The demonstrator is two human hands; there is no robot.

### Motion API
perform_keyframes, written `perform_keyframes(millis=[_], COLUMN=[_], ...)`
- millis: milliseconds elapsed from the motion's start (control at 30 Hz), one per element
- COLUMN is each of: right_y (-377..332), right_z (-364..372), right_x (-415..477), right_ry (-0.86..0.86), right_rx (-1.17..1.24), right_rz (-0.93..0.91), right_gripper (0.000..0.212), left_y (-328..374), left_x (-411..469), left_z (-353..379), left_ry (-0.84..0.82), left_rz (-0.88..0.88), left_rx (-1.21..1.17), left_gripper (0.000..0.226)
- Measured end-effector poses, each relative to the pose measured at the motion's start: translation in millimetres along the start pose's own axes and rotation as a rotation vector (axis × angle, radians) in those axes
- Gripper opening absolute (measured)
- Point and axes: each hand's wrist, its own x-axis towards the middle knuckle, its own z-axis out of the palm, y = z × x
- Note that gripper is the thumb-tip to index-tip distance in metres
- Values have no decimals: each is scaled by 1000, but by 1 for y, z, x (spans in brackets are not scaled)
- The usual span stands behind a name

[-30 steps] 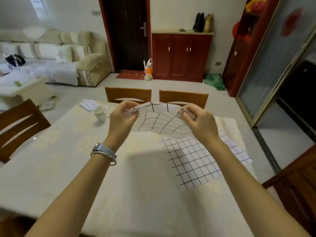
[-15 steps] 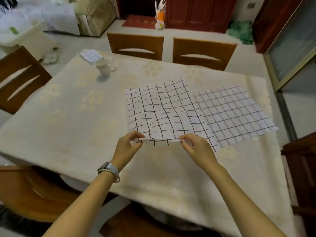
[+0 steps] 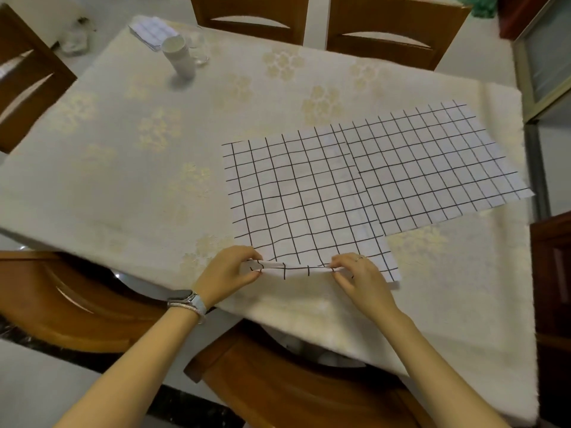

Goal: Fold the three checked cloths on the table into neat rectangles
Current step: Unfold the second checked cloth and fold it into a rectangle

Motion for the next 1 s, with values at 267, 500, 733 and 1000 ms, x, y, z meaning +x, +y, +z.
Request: perform_keyframes(millis=[267,500,733,1000], right_y=[-7,-21,-14,19], right_z=[5,4,1,-28], right_x=[-13,-10,-14,-32], right_ry=[10,75,73,63], right_rx=[-35,-14,0,-60], right_rz=[22,70,72,180], right_gripper=[9,15,15,10], left_y=[-1,7,10,3], left_x=[-16,-15,-21,-33], left_z=[12,18,15,-6], left_ry=[53,188,248,134], left_rz=[176,211,102,-93], left_rx=[231,369,106,-199], left_gripper=[45,76,68,38])
